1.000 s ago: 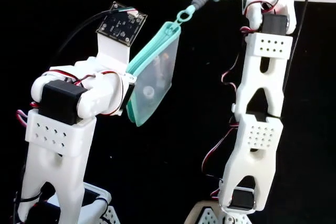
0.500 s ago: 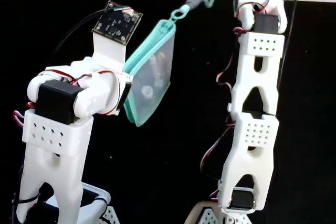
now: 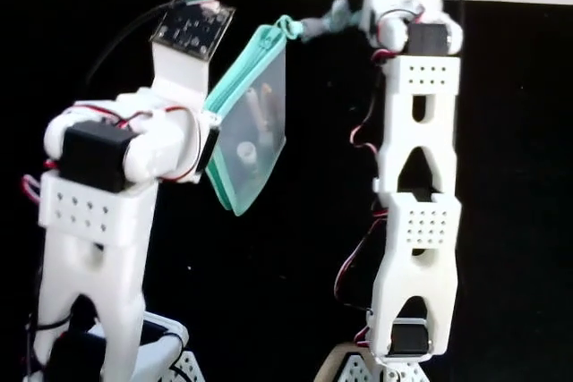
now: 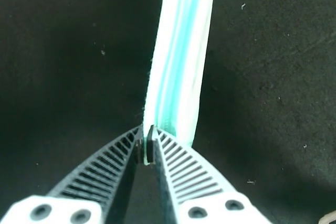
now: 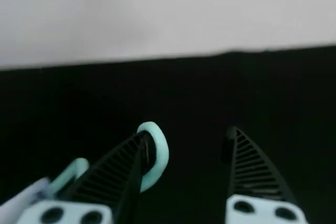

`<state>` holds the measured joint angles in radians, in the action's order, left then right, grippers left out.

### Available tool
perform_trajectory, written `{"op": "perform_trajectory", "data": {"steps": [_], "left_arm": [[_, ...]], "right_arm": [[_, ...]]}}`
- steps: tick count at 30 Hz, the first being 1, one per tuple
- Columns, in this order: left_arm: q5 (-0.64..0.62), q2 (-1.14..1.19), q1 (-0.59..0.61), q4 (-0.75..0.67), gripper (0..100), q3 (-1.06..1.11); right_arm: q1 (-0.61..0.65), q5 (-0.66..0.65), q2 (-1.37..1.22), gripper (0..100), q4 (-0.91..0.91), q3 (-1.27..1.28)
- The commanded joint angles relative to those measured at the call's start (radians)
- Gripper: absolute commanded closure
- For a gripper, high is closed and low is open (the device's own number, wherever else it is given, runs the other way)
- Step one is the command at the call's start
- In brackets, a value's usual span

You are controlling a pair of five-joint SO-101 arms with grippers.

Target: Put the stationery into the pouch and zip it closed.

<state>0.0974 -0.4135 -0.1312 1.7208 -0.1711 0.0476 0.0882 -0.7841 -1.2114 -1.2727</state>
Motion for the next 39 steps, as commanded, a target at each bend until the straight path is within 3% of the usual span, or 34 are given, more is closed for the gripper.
{"op": "perform_trajectory", "data": {"steps": [1,7,14,22,27,34,39], "left_arm": [[0.003,0.004,0.061,-0.051,99,-0.062],[0.003,0.002,0.223,-0.144,99,-0.071],[0.003,-0.004,0.3,-0.164,99,-0.17],[0.008,0.005,0.367,-0.187,99,-0.214],[0.008,0.005,0.424,-0.261,99,-0.15],[0.006,0.005,0.423,-0.384,99,-0.058],[0.005,0.004,0.378,-0.394,99,0.076]], "right_arm": [[0.045,0.003,0.019,78.3,-0.153,-0.016],[0.119,0.003,0.019,78.3,-0.341,-0.016],[0.18,0.003,0.018,78.5,-0.552,-0.082],[0.191,0.002,0.019,78.5,-0.552,-0.122],[0.243,-0.077,0.021,78.5,-0.553,-0.117],[0.302,-0.075,0.065,78.5,-0.553,-0.122],[0.302,-0.075,0.168,78.3,-0.553,-0.116]]}}
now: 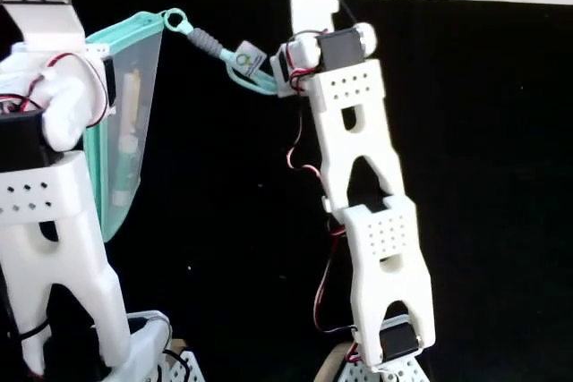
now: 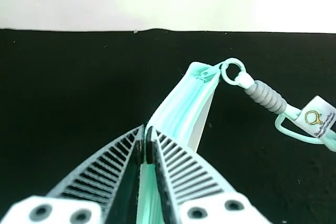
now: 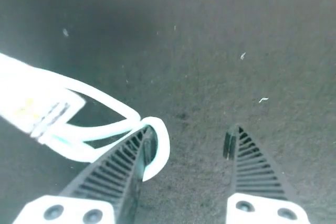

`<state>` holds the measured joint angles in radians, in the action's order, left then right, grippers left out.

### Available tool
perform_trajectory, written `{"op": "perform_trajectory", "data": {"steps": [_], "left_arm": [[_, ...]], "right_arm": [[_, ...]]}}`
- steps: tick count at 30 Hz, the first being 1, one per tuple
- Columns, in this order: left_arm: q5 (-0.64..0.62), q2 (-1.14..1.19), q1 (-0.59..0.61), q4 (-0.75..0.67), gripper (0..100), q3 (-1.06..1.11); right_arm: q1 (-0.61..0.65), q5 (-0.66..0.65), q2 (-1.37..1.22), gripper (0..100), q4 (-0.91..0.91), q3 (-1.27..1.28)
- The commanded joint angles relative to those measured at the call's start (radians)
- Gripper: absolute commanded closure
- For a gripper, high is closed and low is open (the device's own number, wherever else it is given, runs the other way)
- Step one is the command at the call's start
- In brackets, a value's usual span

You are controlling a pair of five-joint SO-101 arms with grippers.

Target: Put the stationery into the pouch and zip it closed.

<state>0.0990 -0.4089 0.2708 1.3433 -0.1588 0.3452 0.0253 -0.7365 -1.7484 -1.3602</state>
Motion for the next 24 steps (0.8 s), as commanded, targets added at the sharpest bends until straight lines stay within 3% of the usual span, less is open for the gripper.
{"op": "perform_trajectory", "data": {"steps": [1,8,15,20,24], "left_arm": [[0.003,-0.005,-0.042,-0.017,99,0.099],[-0.005,-0.008,-0.182,-0.017,99,0.274],[-0.114,0.001,-0.383,-0.029,99,0.395],[-0.184,0.001,-0.473,-0.215,99,0.55],[-0.157,0.001,-0.527,-0.371,98,0.69]], "right_arm": [[0.004,-0.012,0.136,78.3,-0.016,-0.028],[0.002,-0.011,0.153,78.2,-0.016,-0.027],[-0.033,-0.012,0.151,78.2,-0.016,-0.027],[-0.12,-0.015,0.153,78.2,-0.016,-0.027],[-0.183,-0.017,0.156,78.2,-0.016,-0.027]]}}
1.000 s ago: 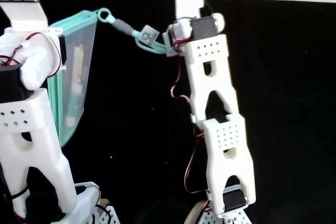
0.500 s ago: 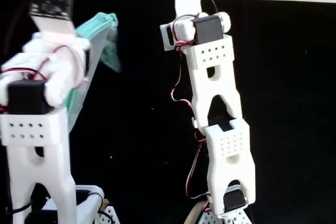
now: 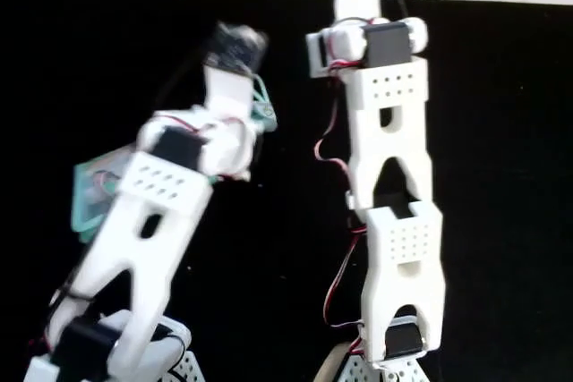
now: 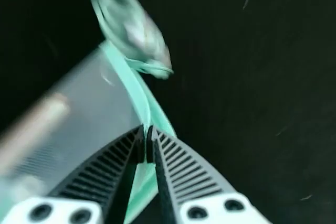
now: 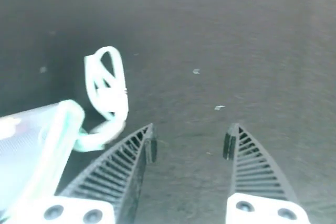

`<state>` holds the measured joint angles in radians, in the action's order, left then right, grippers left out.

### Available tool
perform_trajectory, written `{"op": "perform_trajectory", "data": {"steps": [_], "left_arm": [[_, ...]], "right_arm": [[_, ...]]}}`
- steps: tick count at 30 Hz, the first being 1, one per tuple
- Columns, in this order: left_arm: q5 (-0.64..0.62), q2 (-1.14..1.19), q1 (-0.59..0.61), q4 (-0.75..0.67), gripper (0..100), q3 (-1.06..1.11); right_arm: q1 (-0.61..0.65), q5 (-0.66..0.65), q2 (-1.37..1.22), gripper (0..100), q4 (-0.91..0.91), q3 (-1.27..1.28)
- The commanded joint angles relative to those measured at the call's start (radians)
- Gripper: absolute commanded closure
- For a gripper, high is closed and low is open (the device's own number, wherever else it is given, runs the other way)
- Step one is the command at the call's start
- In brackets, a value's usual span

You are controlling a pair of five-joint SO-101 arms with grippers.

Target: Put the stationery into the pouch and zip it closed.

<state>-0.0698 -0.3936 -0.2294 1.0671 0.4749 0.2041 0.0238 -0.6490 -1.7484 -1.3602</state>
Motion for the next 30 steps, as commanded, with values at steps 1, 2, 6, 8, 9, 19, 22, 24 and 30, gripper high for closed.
{"op": "perform_trajectory", "data": {"steps": [1,2,6,8,9,19,22,24,30], "left_arm": [[0.032,-0.015,-0.041,-0.104,95,0.074],[0.041,-0.015,-0.054,-0.104,92,0.09],[0.043,-0.015,-0.082,-0.104,79,0.119],[0.041,-0.016,-0.082,-0.104,78,0.114],[0.041,-0.019,-0.082,-0.106,78,0.113],[0.041,-0.022,-0.073,-0.104,78,-0.087],[0.041,-0.019,-0.073,-0.092,85,-0.156],[0.043,-0.024,-0.061,-0.052,88,-0.199],[0.043,-0.025,0.01,0.057,89,-0.349]], "right_arm": [[-0.053,-0.015,0.068,78.2,-0.016,-0.027],[-0.059,-0.015,0.068,78.2,-0.016,-0.027],[-0.061,-0.015,0.068,78.3,-0.016,-0.027],[-0.061,-0.015,0.068,78.3,-0.016,-0.027],[-0.061,-0.015,0.068,78.3,-0.016,-0.027],[-0.041,-0.012,0.073,78.5,-0.016,-0.036],[-0.016,-0.014,0.087,78.5,-0.016,-0.038],[-0.005,-0.015,0.124,78.5,-0.016,-0.03],[-0.004,-0.015,0.263,78.5,-0.015,-0.03]]}}
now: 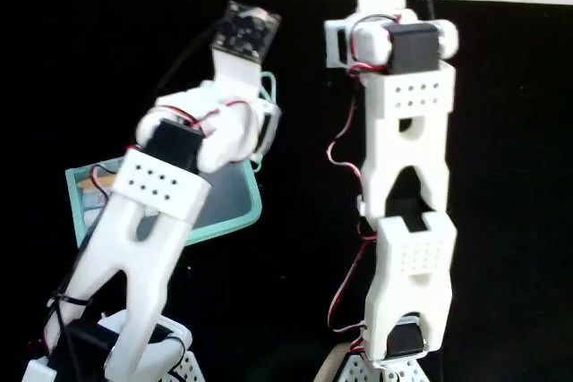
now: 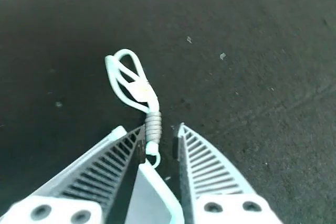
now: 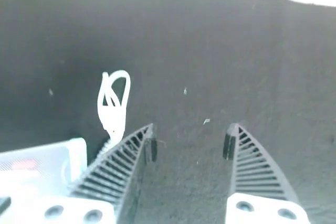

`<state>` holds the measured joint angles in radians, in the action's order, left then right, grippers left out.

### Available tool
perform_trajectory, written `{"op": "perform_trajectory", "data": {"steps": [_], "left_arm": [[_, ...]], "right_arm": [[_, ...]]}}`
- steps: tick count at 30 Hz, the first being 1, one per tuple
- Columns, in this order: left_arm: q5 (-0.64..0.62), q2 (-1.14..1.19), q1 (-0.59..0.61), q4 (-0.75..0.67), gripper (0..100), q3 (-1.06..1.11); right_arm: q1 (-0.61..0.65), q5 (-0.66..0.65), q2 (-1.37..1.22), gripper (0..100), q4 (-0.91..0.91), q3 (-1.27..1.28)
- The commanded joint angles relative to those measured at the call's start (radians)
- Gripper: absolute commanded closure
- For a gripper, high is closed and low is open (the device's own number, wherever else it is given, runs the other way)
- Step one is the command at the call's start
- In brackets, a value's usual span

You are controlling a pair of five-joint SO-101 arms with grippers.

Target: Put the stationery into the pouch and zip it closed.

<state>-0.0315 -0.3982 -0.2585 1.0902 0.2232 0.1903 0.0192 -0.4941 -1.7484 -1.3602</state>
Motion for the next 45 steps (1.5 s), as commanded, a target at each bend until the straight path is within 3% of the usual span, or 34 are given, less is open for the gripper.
{"op": "perform_trajectory", "data": {"steps": [1,11,19,36,45], "left_arm": [[0.006,-0.021,0.051,0.051,89,-0.125],[0.006,-0.03,0.074,0.348,90,-0.42],[0.009,-0.242,0.074,0.402,90,-0.484],[0.011,-0.447,0.074,0.582,90,-0.46],[0.011,-0.707,0.074,0.585,90,-0.102]], "right_arm": [[0.01,-0.011,0.128,78.5,-0.015,-0.03],[0.01,-0.011,0.315,78.6,-0.016,-0.027],[0.01,-0.012,0.476,83.3,-0.016,-0.005],[0.01,-0.014,1.063,85.4,-0.012,0.802],[0.01,-0.012,1.31,85.6,-0.01,1.112]]}}
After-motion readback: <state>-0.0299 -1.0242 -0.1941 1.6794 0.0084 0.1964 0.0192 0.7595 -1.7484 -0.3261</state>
